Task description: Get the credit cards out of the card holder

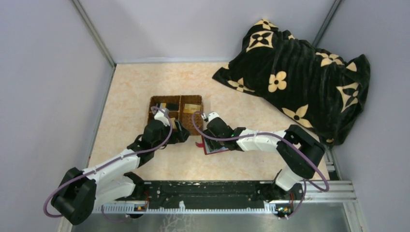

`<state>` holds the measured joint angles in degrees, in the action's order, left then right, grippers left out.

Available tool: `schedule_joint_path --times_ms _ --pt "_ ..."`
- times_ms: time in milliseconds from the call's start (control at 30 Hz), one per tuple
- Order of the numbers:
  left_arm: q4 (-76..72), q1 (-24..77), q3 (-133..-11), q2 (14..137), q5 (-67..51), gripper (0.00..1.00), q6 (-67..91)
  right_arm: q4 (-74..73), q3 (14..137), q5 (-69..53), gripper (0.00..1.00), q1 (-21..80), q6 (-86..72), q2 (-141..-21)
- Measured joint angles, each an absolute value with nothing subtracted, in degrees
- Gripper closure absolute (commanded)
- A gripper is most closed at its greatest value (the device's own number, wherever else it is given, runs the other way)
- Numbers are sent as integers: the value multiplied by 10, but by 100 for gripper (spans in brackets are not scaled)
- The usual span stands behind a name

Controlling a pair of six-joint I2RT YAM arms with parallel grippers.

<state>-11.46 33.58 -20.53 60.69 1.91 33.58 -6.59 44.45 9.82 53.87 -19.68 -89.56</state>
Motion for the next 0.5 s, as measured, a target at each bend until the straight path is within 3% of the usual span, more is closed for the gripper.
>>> schedule_joint_path --times_ms 267,400,500 --pt "-106 336 -167 570 18 6 339 -69 474 107 36 550 -207 -923" --pt "-102 336 -150 568 15 5 342 -69 474 110 18 558 -215 -923" --pt "-102 336 -147 568 12 6 343 -67 474 112 16 565 -221 -923"
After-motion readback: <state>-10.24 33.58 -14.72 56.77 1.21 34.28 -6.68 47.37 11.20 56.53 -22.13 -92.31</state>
